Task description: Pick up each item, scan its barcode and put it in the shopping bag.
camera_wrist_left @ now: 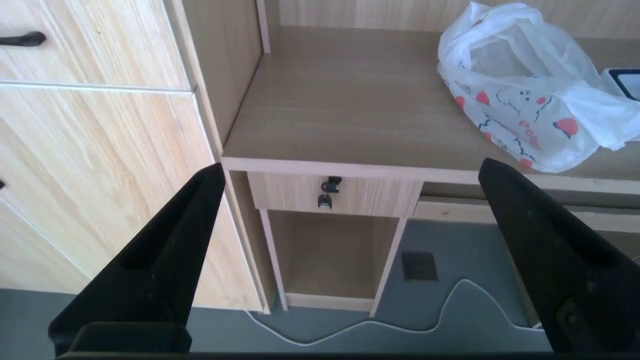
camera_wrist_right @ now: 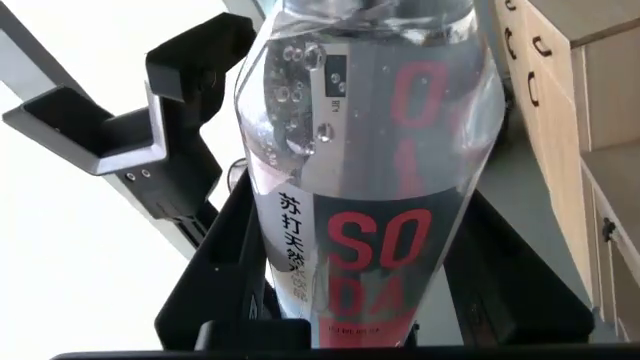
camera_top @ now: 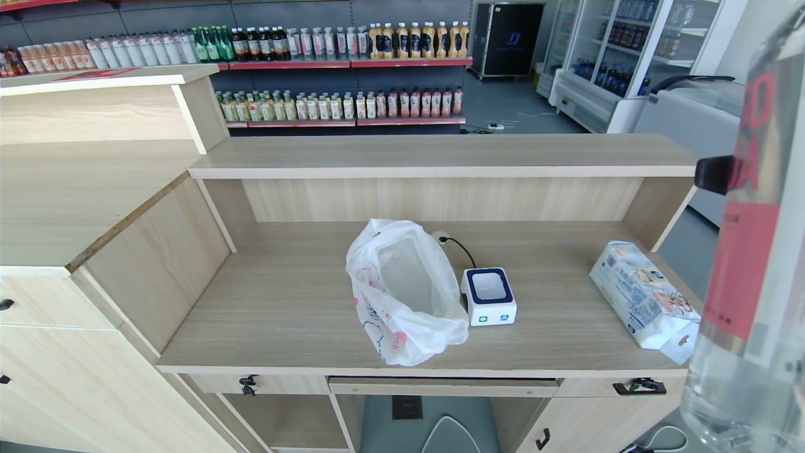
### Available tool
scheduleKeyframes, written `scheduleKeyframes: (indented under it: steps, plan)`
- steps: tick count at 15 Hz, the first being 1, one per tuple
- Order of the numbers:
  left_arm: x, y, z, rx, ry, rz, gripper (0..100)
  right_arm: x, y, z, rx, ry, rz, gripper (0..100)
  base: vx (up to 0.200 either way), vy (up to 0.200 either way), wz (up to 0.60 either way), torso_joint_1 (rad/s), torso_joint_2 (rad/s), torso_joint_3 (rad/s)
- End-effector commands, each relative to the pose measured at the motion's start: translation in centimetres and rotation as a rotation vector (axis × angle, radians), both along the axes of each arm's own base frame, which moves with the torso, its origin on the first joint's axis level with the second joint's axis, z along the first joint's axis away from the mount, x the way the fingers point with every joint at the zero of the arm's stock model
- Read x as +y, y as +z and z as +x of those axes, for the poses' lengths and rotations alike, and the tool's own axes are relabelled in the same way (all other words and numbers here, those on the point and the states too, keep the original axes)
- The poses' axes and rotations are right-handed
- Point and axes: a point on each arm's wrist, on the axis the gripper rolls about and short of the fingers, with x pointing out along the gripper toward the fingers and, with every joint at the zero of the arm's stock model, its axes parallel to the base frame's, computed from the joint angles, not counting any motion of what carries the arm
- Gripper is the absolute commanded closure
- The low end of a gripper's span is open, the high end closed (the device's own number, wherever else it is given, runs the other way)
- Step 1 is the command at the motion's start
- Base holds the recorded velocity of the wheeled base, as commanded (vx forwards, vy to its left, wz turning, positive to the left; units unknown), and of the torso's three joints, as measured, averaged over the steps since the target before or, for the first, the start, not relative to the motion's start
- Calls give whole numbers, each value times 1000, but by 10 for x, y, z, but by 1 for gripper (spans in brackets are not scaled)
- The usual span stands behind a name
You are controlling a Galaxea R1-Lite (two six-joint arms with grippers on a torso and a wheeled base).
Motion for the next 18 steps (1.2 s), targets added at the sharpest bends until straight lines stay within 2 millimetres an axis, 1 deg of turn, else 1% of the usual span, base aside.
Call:
scheduleKeyframes:
  steps: [1, 3, 6, 8, 13, 18]
  plan:
    - [0, 0, 0, 0, 1, 0, 0, 7, -3, 2, 16, 34, -8, 100, 0, 0, 0, 0, 0, 0]
    - [0, 0, 0, 0, 1, 0, 0, 12, -4, 2, 25, 61, -18, 100, 0, 0, 0, 0, 0, 0]
    - [0, 0, 0, 0, 1, 0, 0, 18, 4, 0, 50, 104, -32, 100, 0, 0, 0, 0, 0, 0]
    - [0, 0, 0, 0, 1, 0, 0, 22, 6, 6, 58, 116, -36, 100, 0, 0, 0, 0, 0, 0]
    - [0, 0, 0, 0, 1, 0, 0, 24, 4, 11, 78, 140, -78, 100, 0, 0, 0, 0, 0, 0]
    - [0, 0, 0, 0, 1, 0, 0, 25, 10, 13, 86, 142, -79, 100, 0, 0, 0, 0, 0, 0]
